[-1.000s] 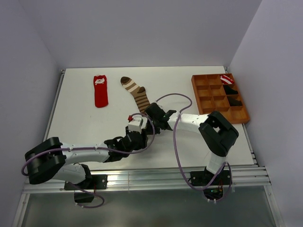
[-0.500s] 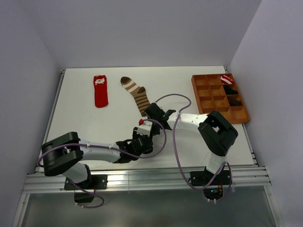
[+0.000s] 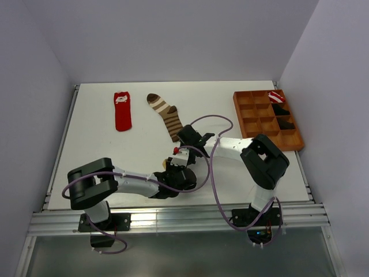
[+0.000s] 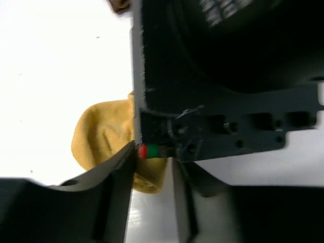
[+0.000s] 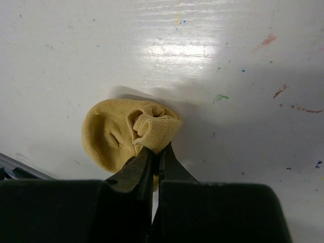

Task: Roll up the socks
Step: Roll the sock at the center of the board.

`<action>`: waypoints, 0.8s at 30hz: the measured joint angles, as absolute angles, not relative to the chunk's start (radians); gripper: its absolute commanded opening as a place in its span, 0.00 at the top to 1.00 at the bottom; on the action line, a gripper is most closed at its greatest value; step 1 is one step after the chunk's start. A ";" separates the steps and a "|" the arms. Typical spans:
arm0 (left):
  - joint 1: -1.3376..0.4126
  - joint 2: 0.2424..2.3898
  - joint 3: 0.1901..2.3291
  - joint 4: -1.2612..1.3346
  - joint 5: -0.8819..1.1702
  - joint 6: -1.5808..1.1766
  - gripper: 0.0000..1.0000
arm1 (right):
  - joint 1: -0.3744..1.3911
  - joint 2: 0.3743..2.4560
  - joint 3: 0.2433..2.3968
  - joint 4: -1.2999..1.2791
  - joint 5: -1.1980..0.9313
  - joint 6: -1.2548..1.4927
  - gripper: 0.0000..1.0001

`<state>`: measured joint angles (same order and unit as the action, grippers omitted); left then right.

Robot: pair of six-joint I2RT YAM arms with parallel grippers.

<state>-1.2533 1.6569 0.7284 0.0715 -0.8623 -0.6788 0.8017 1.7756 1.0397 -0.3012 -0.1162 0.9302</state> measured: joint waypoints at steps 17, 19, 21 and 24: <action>-1.262 1.728 0.816 -0.084 -0.910 -0.825 1.00 | 0.777 1.727 0.914 -0.118 -0.158 0.962 0.78; -1.252 1.688 0.788 -0.064 -0.855 -0.822 0.99 | 0.769 1.685 0.850 -0.057 -0.171 0.979 0.67; -1.233 1.645 0.755 -0.047 -0.796 -0.821 0.99 | 0.756 1.636 0.789 0.000 -0.191 0.997 0.57; -1.189 1.592 0.711 -0.014 -0.714 -0.823 0.99 | 0.722 1.547 0.721 0.076 -0.196 1.015 0.44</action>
<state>-1.1889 1.5917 0.7109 -0.0139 -0.7143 -0.8230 0.7219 1.5467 0.7208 0.0765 -0.1955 1.0145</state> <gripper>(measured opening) 0.038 0.484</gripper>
